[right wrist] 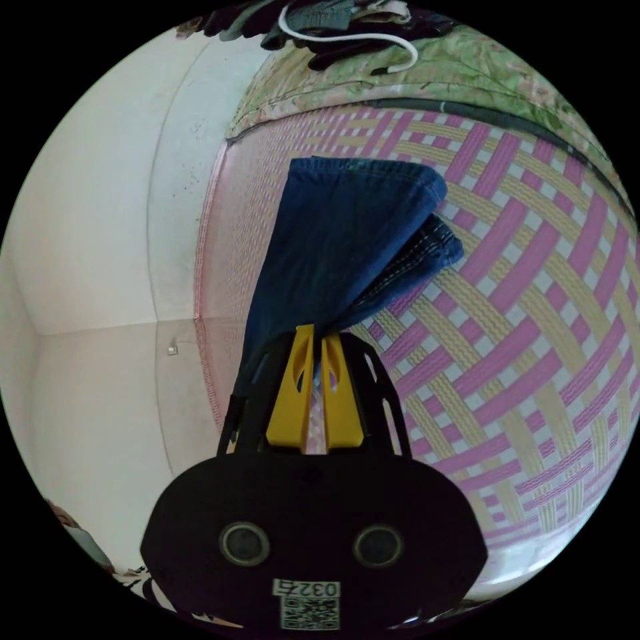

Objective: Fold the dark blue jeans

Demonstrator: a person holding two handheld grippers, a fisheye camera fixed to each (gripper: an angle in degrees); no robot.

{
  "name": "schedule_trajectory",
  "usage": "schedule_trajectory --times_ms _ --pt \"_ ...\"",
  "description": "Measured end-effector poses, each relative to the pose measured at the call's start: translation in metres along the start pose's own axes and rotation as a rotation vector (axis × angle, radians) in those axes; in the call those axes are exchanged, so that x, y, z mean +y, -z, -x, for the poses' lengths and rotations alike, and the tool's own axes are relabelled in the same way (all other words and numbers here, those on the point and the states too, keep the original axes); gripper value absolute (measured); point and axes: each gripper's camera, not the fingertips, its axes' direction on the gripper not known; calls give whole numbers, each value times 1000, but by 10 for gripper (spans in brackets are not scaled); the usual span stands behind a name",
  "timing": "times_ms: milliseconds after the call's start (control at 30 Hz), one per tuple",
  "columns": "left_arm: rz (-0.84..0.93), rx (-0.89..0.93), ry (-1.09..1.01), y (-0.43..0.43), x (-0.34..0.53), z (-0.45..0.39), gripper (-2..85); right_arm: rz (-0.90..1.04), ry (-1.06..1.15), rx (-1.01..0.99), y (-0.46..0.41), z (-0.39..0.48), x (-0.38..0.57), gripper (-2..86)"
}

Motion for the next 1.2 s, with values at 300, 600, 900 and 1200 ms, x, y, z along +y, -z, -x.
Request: schedule_trajectory --times_ms 300,600,900,1200 --pt "134 -50 39 64 75 11 -15 30 14 50 78 -39 30 -6" --pt "-58 -440 79 106 114 43 61 -146 -35 320 108 -65 66 72" --pt "537 -681 -932 -108 135 -76 47 301 833 182 -54 108 87 63" --pt "1167 -776 -1315 -314 177 -74 87 868 1264 232 -232 193 124 63"
